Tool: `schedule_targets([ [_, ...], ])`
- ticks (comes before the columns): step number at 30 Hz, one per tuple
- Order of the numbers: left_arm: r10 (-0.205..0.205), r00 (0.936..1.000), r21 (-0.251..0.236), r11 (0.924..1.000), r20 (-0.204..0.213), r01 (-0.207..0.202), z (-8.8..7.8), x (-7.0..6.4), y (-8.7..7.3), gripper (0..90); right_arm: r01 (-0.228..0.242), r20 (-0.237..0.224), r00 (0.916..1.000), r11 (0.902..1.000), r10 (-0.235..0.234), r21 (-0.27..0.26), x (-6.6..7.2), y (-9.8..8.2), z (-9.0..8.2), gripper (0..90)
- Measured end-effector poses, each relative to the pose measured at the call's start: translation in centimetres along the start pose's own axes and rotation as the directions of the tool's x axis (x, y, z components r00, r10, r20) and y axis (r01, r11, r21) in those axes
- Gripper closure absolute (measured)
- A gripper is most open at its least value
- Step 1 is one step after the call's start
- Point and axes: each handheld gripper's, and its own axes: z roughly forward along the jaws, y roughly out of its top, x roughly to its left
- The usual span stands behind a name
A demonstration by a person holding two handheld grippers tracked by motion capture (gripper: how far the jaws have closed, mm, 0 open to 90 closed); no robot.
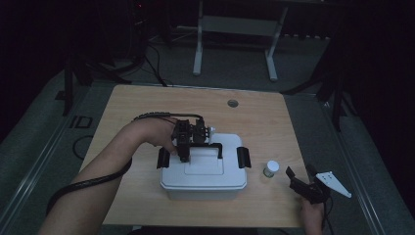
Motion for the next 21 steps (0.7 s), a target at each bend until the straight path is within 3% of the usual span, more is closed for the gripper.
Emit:
schedule_targets([
  [3, 0.009, 0.9999, -0.01, 0.9999, 0.011, -0.009, -0.1, -0.1, 0.3, 57.4, -0.001, 0.0, 1.0, 1.0, 0.001, 0.001, 0.0, 0.0, 0.0, 13.4],
  [9, 0.034, 0.9991, 0.043, 0.9985, 0.027, -0.035, 0.2, -0.3, 0.7, 68.9, -0.002, -0.001, 1.0, 1.0, 0.002, 0.001, 0.0, 0.0, 0.0, 13.4],
  [13, 0.01, 0.9999, 0.028, 0.9996, 0.004, -0.01, 0.2, 0.0, 1.0, 72.2, -0.001, -0.003, 1.0, 1.0, 0.001, 0.002, 0.0, 0.0, 0.0, 13.4],
  [14, -0.01, 0.9999, 0.029, 0.9995, 0.012, 0.01, 0.3, 0.0, 1.1, 75.1, 0.0, -0.003, 1.0, 1.0, 0.0, 0.002, 0.0, 0.0, 0.0, 13.4],
  [21, -0.025, 0.9983, 0.03, 0.9993, 0.053, 0.024, 0.3, 0.3, 1.1, 82.8, 0.001, -0.005, 1.0, 1.0, -0.001, 0.003, 0.0, 0.0, 0.0, 13.5],
])
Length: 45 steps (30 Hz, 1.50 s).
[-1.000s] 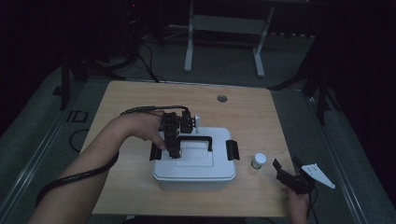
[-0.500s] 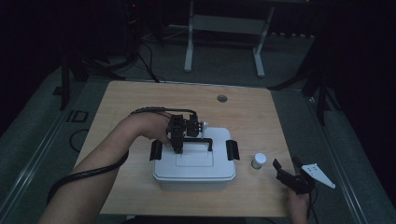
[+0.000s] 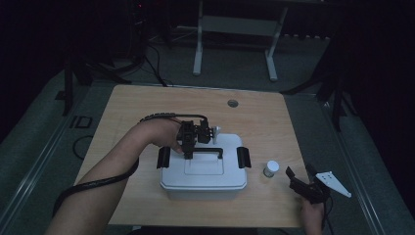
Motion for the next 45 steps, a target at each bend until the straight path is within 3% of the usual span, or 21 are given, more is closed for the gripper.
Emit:
schedule_targets([
  [7, 0.014, 0.9999, 0.017, 0.9997, 0.006, -0.015, -0.2, 0.1, 0.3, 83.2, -0.003, 0.0, 1.0, 1.0, 0.003, 0.001, 0.0, 0.0, 0.0, 13.5],
  [19, 0.03, 0.9995, -0.04, 0.9987, -0.005, -0.03, -2.1, -0.3, -0.6, 83.4, -0.002, 0.003, 1.0, 1.0, 0.002, 0.003, 0.0, 0.0, 0.0, 13.5],
  [24, 0.033, 0.9994, -0.037, 0.9988, -0.009, -0.034, -3.3, -0.6, -0.9, 83.5, -0.002, 0.004, 1.0, 1.0, 0.001, 0.004, 0.0, 0.0, 0.0, 13.5],
  [33, -0.004, 0.9991, -0.06, 0.9982, -0.041, 0.002, -5.5, -0.7, -2.5, 83.5, -0.005, 0.006, 1.0, 1.0, 0.005, 0.003, 0.0, 0.0, 0.0, 13.5],
  [39, -0.041, 0.9985, -0.052, 0.9979, -0.036, 0.039, -5.7, -0.7, -4.5, 83.5, -0.005, 0.007, 1.0, 1.0, 0.005, 0.006, 0.0, 0.0, 0.0, 13.5],
  [45, -0.085, 0.9952, -0.076, 0.9938, -0.049, 0.081, -6.5, -0.6, -6.8, 83.5, -0.005, 0.008, 1.0, 1.0, 0.005, 0.006, 0.0, 0.0, 0.0, 13.5],
])
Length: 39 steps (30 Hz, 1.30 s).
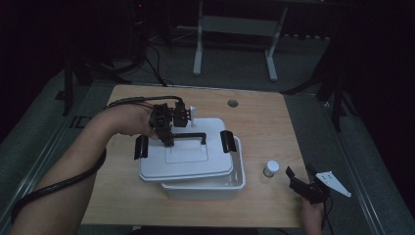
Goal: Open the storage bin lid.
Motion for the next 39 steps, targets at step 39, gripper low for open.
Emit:
schedule_targets([
  [39, -0.378, 0.9255, -0.014, 0.9257, -0.02, 0.378, 0.8, 0.4, -18.2, 83.5, 0.016, 0.018, 0.9997, 0.9998, -0.016, 0.011, 0.2, 0.0, 0.1, 13.5],
])
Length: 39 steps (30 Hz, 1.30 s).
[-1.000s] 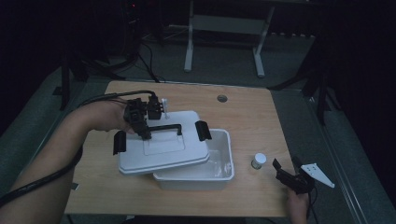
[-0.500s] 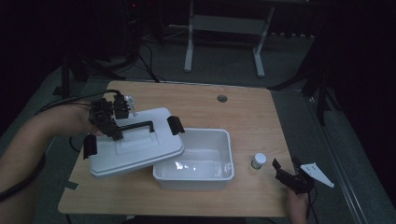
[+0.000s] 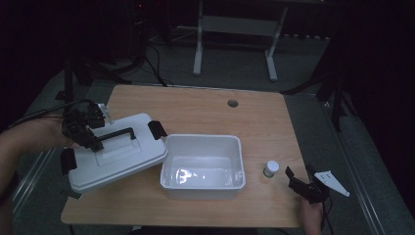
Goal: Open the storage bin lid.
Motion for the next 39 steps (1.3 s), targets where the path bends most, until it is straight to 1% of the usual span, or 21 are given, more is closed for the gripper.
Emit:
schedule_targets([
  [4, -0.02, 0.9998, 0.015, 0.9997, -0.003, 0.021, 1.1, 0.5, -1.2, 83.4, 0.005, 0.001, 1.0, 1.0, -0.005, 0.0, 0.0, 0.0, 0.0, 13.5],
  [7, -0.051, 0.9987, 0.022, 0.9985, -0.001, 0.051, 2.0, 1.0, -2.0, 83.4, 0.005, 0.001, 1.0, 1.0, -0.005, 0.0, 0.0, 0.0, 0.0, 13.5],
  [8, -0.062, 0.9981, 0.021, 0.9979, -0.009, 0.062, 2.3, 1.2, -2.2, 83.5, 0.005, 0.001, 1.0, 1.0, -0.005, 0.001, 0.0, 0.0, 0.0, 13.5],
  [9, -0.07, 0.9975, 0.022, 0.9973, 0.0, 0.07, 2.6, 1.3, -2.3, 83.4, 0.004, 0.002, 1.0, 1.0, -0.004, 0.003, 0.1, 0.0, 0.0, 13.5],
  [11, -0.08, 0.9968, 0.016, 0.9967, 0.001, 0.08, 3.2, 1.6, -2.6, 83.4, 0.008, 0.002, 1.0, 1.0, -0.008, 0.003, 0.1, 0.0, 0.0, 13.5],
  [12, -0.084, 0.9964, 0.014, 0.9964, 0.012, 0.084, 3.6, 1.7, -2.7, 83.4, 0.007, 0.002, 1.0, 1.0, -0.008, 0.004, 0.1, 0.0, 0.0, 13.5],
  [14, -0.091, 0.9957, 0.012, 0.9958, 0.015, 0.091, 4.4, 1.9, -2.8, 83.4, 0.008, 0.003, 1.0, 1.0, -0.008, 0.003, 0.1, 0.0, 0.0, 13.5],
  [20, -0.114, 0.9924, 0.038, 0.9929, 0.045, 0.112, 7.1, 2.6, -3.2, 83.4, 0.011, 0.005, 0.9999, 0.9999, -0.011, 0.005, 0.1, 0.0, 0.0, 13.5],
  [22, -0.119, 0.9917, 0.036, 0.9924, 0.049, 0.117, 7.9, 2.8, -3.2, 83.4, 0.01, 0.004, 0.9999, 0.9999, -0.01, 0.005, 0.1, 0.0, 0.0, 13.5],
  [23, -0.127, 0.9903, 0.037, 0.9915, 0.058, 0.125, 8.5, 2.9, -3.2, 83.5, 0.011, 0.004, 0.9999, 0.9999, -0.011, 0.005, 0.1, 0.0, 0.0, 13.5],
  [25, -0.129, 0.9901, 0.039, 0.9912, 0.056, 0.127, 9.5, 3.1, -3.0, 83.5, 0.012, 0.004, 0.9999, 0.9999, -0.012, 0.005, 0.1, 0.0, 0.0, 13.5],
  [28, -0.132, 0.988, 0.041, 0.9908, 0.08, 0.129, 10.9, 3.2, -2.6, 83.5, 0.013, 0.004, 0.9999, 0.9999, -0.013, 0.005, 0.1, 0.0, 0.0, 13.5],
  [30, -0.131, 0.9882, 0.04, 0.9909, 0.079, 0.129, 11.6, 3.2, -2.4, 83.5, 0.014, 0.004, 0.9999, 0.9999, -0.014, 0.004, 0.1, 0.0, 0.0, 13.5],
  [31, -0.135, 0.9868, 0.045, 0.9903, 0.09, 0.132, 12.0, 3.3, -2.2, 83.5, 0.014, 0.004, 0.9999, 0.9999, -0.014, 0.004, 0.1, 0.0, 0.1, 13.5],
  [32, -0.13, 0.9874, 0.046, 0.991, 0.091, 0.126, 12.4, 3.3, -2.1, 83.4, 0.014, 0.004, 0.9999, 0.9999, -0.014, 0.005, 0.1, 0.0, 0.1, 13.5],
  [33, -0.136, 0.9865, 0.052, 0.9899, 0.092, 0.132, 12.7, 3.3, -2.0, 83.5, 0.014, 0.004, 0.9999, 0.9999, -0.014, 0.005, 0.1, 0.0, 0.1, 13.5],
  [34, -0.134, 0.9854, 0.061, 0.9898, 0.105, 0.128, 13.1, 3.3, -1.9, 83.5, 0.014, 0.004, 0.9999, 0.9999, -0.014, 0.004, 0.1, 0.0, 0.1, 13.5],
  [35, -0.125, 0.987, 0.066, 0.9908, 0.102, 0.118, 13.4, 3.2, -1.8, 83.4, 0.013, 0.003, 0.9999, 0.9999, -0.013, 0.004, 0.1, 0.0, 0.0, 13.5],
  [37, -0.128, 0.9852, 0.073, 0.9901, 0.115, 0.12, 14.0, 3.1, -1.7, 83.4, 0.012, 0.003, 0.9999, 0.9999, -0.012, 0.004, 0.1, 0.0, 0.1, 13.5],
  [38, -0.123, 0.9856, 0.077, 0.9904, 0.115, 0.115, 14.3, 3.0, -1.6, 83.4, 0.013, 0.003, 0.9999, 0.9999, -0.013, 0.005, 0.1, 0.0, 0.1, 13.5],
  [39, -0.123, 0.9844, 0.072, 0.9907, 0.126, 0.115, 14.5, 3.0, -1.6, 83.4, 0.014, 0.002, 0.9999, 0.9999, -0.014, 0.005, 0.1, 0.0, 0.1, 13.5],
])
